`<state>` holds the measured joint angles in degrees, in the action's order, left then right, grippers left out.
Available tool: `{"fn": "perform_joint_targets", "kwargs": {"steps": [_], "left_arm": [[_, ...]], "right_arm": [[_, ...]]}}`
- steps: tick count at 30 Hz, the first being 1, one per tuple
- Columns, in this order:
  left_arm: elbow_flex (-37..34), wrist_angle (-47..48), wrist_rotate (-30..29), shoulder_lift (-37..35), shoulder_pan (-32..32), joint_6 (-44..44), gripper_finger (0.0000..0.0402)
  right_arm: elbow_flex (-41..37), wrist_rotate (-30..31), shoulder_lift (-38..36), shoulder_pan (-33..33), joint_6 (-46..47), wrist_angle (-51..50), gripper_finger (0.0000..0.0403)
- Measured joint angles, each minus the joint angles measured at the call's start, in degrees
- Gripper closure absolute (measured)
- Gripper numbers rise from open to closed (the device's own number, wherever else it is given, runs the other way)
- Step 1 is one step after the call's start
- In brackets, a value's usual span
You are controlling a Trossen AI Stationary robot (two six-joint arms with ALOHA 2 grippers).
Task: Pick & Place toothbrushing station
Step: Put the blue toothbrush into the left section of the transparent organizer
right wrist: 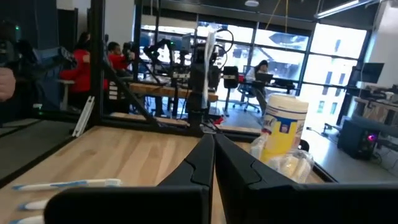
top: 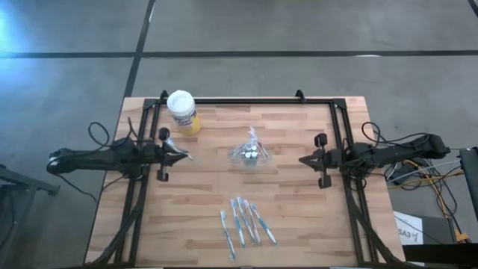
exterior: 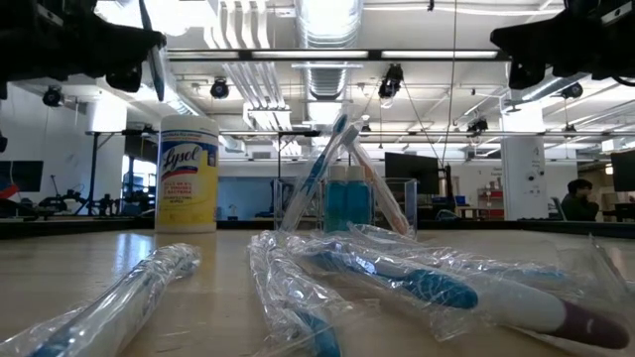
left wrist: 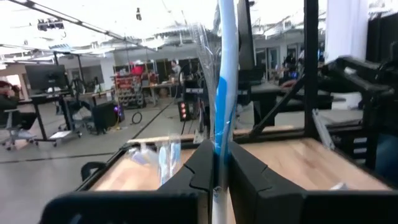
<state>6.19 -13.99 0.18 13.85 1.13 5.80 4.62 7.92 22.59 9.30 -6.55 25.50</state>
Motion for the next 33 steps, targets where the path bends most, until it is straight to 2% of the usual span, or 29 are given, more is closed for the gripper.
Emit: {"fn": "perform_joint_targets", "kwargs": {"steps": [27,33], "left_arm": [[-2.1,-0.6,-0.1,-0.8,0.0,1.5,0.0376],[-1.7,-10.7,0.9,1.9,0.0,1.5,0.0376]], "right_arm": [[0.0,0.2,0.0,0.0,-1.2,0.1,0.0394],[0.0,0.2,0.0,0.1,-2.4,0.4,0.0394]]}}
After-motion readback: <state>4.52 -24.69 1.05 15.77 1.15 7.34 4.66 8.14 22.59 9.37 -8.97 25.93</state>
